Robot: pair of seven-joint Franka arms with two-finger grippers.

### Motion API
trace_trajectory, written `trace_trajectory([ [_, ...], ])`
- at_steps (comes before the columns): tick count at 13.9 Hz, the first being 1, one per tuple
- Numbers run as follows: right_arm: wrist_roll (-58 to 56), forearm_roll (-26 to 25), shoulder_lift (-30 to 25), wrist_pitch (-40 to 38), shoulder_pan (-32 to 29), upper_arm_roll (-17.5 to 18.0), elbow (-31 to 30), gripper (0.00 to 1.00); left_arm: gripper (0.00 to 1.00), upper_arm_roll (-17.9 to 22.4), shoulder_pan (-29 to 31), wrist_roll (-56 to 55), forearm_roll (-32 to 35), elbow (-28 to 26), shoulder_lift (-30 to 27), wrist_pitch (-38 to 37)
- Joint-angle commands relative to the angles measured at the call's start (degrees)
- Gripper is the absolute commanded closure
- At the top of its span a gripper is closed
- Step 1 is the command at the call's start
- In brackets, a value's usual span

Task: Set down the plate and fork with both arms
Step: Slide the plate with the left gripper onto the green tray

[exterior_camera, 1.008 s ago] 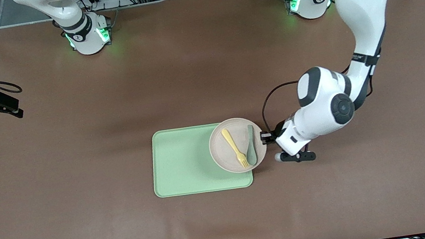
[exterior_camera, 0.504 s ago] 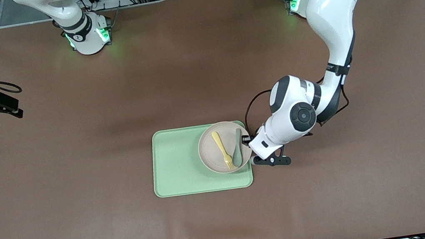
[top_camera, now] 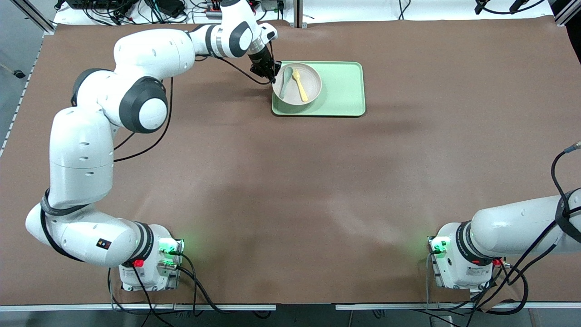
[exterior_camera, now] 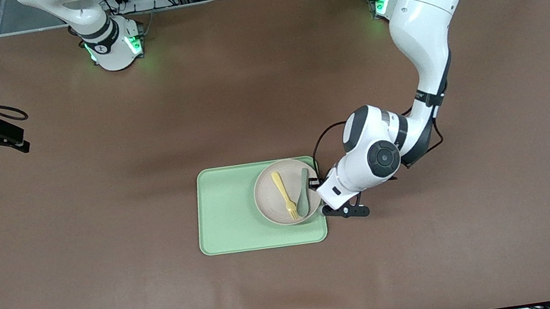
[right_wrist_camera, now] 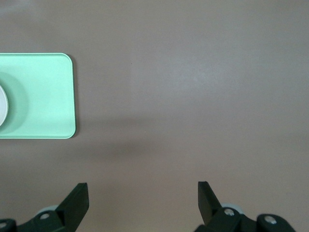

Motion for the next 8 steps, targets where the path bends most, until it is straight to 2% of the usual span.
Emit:
trace_trajectory([
  [1,-0.4,0.8,-1.0,0.1,-0.4,0.0,-0.9,0.00,1.00,0.6,-0.9,-0.4,1.0,2.5,2.0,0.8],
  [8,-0.7,1.4,-0.9,0.6,-1.7,0.0,-0.9,0.00,1.00,0.6,-1.6,-0.1,1.0,3.3,3.6,3.1],
])
